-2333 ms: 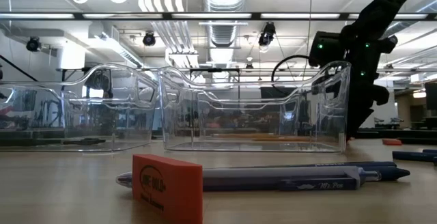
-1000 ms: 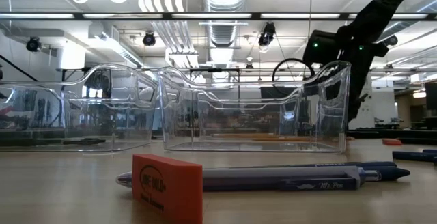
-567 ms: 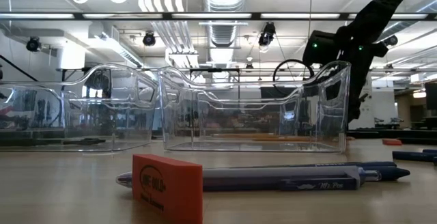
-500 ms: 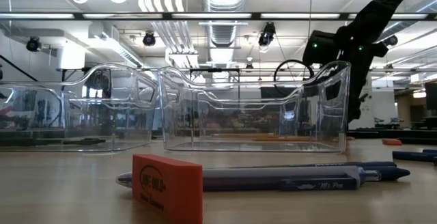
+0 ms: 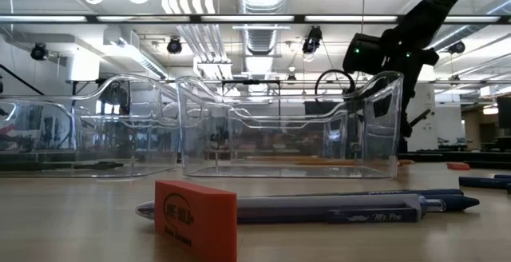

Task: Sort crayons/erasers/pens/pencils in bins
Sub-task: Put the orange pencil into the top right transparent bin

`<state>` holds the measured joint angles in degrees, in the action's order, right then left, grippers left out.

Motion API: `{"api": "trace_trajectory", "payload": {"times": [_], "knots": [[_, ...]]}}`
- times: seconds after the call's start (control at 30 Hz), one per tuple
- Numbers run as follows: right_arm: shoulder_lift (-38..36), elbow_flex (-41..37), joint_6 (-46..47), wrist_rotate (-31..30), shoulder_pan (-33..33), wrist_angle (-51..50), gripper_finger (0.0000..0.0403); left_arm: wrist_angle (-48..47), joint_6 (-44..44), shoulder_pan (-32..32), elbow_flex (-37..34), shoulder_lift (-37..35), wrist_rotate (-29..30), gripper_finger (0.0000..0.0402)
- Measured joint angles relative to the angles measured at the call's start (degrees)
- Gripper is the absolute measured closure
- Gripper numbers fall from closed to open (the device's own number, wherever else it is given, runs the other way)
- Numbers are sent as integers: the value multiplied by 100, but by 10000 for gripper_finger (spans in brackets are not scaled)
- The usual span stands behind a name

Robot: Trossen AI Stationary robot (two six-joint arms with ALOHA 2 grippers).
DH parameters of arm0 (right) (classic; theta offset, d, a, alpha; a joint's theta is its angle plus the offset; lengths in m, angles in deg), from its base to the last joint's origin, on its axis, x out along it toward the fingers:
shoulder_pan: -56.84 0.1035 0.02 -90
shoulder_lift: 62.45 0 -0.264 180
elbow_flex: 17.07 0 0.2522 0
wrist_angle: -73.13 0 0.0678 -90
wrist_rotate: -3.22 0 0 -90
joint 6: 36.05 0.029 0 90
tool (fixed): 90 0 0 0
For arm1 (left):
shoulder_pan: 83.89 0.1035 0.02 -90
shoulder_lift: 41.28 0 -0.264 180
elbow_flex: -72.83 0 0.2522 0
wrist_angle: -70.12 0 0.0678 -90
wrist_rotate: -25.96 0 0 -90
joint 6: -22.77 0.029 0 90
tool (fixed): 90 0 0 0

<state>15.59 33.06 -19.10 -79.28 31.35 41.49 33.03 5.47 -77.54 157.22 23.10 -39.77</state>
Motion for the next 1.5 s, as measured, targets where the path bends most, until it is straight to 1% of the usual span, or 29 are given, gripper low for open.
{"api": "trace_trajectory", "payload": {"times": [0.17, 0.3, 0.43, 0.63, 0.7, 0.8, 1.0, 1.2, 1.27, 1.33, 1.4, 1.5], "knots": [[41, 9, 0, 39, 0, -99, 253, -2, 0, 0, -2, 0, 0, 285], [124, 18, -152, 39, 0, -242, 260, -4, 0, 0, -2, 0, 0, 285], [256, 29, -332, -11, -2, -365, 294, -9, 0, 0, -2, 0, 0, 285], [337, 24, -499, 0, -2, -739, 378, -17, 0, 0, -2, 0, 0, 285], [326, 12, -544, 43, 0, -889, 387, -20, 0, 0, -2, 0, 0, 285], [306, 25, -540, 67, 0, -1195, 389, -20, 0, 0, -2, 0, 0, 285], [288, 66, -243, 190, 0, -2402, 390, -24, 0, 0, -2, 0, 0, 285], [243, 86, 426, 1101, 0, -2959, 390, -42, 0, 0, -2, 0, 0, 285], [192, 90, 564, 1254, 0, -3072, 390, -45, 0, 0, -2, 0, 0, 285], [93, 118, 624, 1190, 2, -3152, 390, -88, -1, 0, -2, 0, 0, 285], [-8, 222, 736, 979, 1, -3199, 385, -181, -6, 0, -3, 0, -1, 285], [-198, 430, 977, 938, 0, -3178, 363, -257, -28, 0, -4, 0, -2, 285]]}}
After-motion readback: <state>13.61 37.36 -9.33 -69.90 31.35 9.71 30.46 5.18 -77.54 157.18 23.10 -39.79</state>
